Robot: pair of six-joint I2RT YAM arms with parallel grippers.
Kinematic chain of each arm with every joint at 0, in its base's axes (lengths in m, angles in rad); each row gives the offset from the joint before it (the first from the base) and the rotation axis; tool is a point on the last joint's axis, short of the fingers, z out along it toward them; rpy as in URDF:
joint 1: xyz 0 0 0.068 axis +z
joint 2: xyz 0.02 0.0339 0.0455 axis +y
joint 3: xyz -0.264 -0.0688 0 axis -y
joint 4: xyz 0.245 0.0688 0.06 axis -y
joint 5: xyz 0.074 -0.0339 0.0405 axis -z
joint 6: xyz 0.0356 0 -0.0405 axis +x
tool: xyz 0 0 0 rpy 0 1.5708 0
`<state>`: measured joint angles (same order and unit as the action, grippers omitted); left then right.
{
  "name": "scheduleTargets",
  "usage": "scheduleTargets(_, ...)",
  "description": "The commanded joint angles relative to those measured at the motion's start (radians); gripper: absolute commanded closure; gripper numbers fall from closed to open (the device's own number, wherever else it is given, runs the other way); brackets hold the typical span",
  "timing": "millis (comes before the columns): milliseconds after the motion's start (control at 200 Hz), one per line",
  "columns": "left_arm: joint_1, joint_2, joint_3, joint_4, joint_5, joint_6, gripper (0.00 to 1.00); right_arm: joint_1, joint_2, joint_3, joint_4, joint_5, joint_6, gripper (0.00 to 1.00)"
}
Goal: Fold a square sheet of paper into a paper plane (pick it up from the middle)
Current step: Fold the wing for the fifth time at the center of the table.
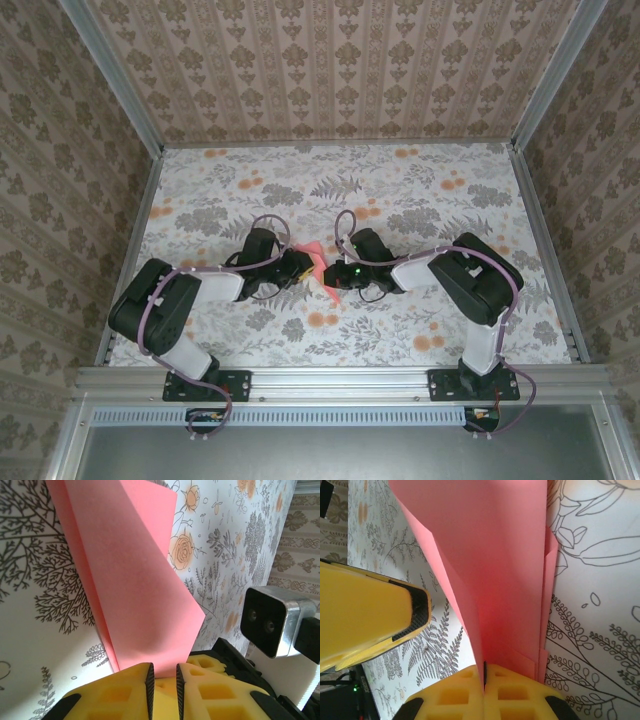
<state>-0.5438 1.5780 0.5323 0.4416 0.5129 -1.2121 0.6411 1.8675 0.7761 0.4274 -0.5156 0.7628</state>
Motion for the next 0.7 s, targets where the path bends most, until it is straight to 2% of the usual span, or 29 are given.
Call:
scheduleTargets(0,-0.006,0.031,0.015,0.039,0.016,0.005,0.79,-0.009,0.021,-0.017,0.046,-0.037,0.054,0.98)
scheduleTargets(305,-0.005,0.104,0.043,0.081,0.031,0.006,0.81,-0.015,0.03,-0.021,0.043,-0.046,0.078,0.98)
scheduleTargets(695,-0.007,0.149,0.058,0.048,0.021,0.024,0.84,-0.014,0.033,-0.018,-0.005,-0.046,0.052,0.94)
